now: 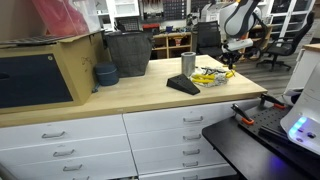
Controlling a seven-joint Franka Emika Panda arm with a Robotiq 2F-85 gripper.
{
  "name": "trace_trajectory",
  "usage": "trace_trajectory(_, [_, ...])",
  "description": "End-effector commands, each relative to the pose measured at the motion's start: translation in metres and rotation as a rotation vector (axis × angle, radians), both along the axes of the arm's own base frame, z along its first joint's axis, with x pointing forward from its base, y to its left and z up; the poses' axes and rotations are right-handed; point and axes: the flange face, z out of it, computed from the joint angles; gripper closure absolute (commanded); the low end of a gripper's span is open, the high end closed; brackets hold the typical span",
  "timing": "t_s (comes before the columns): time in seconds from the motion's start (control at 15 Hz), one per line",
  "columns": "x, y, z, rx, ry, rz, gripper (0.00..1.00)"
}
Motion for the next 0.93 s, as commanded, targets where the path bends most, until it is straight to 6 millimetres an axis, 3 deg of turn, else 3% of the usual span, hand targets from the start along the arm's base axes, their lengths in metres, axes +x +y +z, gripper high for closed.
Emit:
trace_trajectory(0.0, [-0.008, 0.006, 0.047, -0.084, -0.125, 0.004, 0.98])
trace_trajectory(0.27, [0.006, 0.025, 0.084, -0.141, -0.261, -0.012, 0.98])
trace_trajectory(0.87, [0.058, 0.115, 0.136, -0.245, -0.551, -0.019, 0.98])
